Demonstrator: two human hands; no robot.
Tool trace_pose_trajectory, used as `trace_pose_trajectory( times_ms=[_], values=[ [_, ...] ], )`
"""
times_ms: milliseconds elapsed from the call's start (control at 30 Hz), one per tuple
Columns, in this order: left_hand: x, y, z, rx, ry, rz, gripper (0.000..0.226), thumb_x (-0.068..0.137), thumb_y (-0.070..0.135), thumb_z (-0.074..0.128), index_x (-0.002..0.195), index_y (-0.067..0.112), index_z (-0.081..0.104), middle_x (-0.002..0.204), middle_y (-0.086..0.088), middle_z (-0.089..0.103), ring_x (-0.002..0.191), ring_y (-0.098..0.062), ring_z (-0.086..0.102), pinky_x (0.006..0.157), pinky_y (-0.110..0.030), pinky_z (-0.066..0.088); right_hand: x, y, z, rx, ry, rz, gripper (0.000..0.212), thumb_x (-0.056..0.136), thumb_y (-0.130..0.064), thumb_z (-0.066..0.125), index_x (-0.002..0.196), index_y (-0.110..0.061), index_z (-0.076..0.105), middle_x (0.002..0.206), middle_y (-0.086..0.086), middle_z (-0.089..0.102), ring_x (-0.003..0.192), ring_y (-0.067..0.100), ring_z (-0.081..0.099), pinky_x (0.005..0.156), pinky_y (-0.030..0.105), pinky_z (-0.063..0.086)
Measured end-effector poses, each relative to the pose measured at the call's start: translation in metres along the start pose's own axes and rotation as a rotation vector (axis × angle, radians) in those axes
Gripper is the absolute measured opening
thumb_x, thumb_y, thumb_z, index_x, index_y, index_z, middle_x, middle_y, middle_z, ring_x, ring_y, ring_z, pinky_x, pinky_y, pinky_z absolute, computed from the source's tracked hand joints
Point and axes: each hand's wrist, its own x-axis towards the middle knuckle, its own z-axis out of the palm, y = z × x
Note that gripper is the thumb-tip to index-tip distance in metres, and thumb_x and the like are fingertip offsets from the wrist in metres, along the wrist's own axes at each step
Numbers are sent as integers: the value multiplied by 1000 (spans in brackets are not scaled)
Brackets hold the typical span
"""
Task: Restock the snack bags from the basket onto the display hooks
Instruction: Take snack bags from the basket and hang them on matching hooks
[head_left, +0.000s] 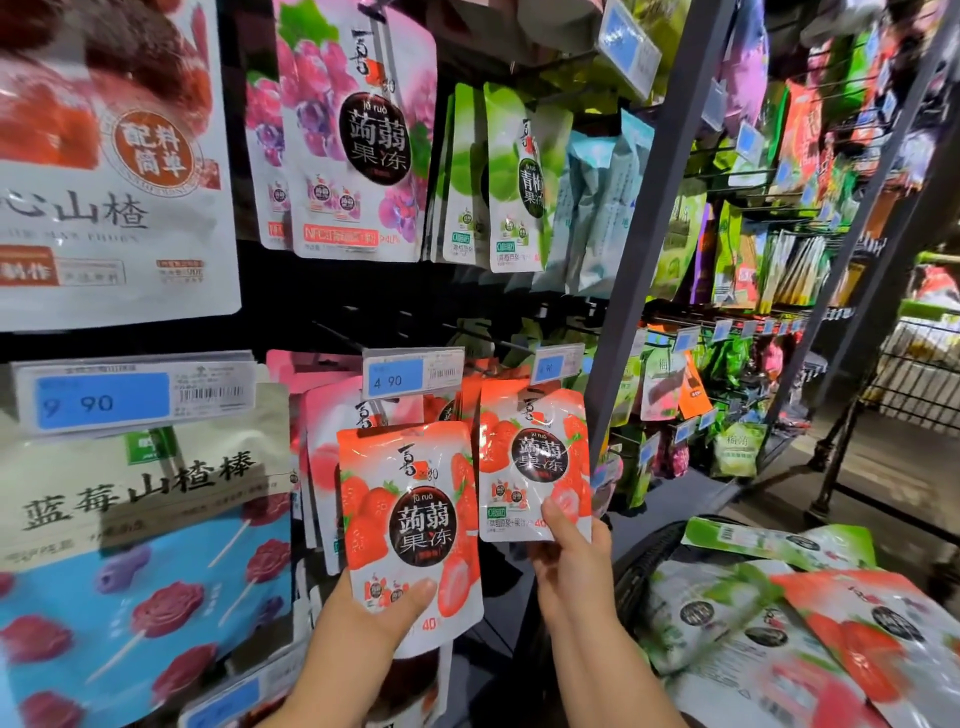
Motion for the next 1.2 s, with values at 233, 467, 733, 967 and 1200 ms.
trace_pose_trajectory(
  times_ms=[233,467,733,967,1200],
  values=[
    [9,-8,-3,-30,19,-20,39,77,14,82,106,31,63,98,10,74,92,-9,67,70,-22,46,12,6,1,-6,-13,5,40,91,-1,65,127,-6,51,104,9,71,83,20,73,65,36,57],
    [13,-13,0,-56,-7,-24,38,78,16,82,108,32,65,97,11,76,96,-12,70,83,-31,50,19,10,-3,-8,-3,21,36,91,-1,64,124,-8,51,106,11,71,93,28,70,68,37,56],
    [15,-11,5,-65,3,-1,35,78,13,81,100,35,65,86,21,75,90,-6,68,73,-24,48,26,14,-4,25,-2,26,34,93,-4,62,125,-5,53,113,16,70,91,26,73,62,34,61],
    [18,-12,6,-74,2,16,36,77,17,82,101,39,64,91,20,75,94,-7,69,79,-28,49,29,13,-2,10,6,38,34,93,-5,63,126,-6,54,106,11,72,77,17,74,60,31,58],
    [19,-13,7,-75,-9,16,36,77,19,82,104,36,66,95,17,76,96,-11,70,88,-35,50,43,18,15,-48,26,112,37,93,-2,63,129,1,55,109,19,70,80,25,69,45,24,52]
  ],
)
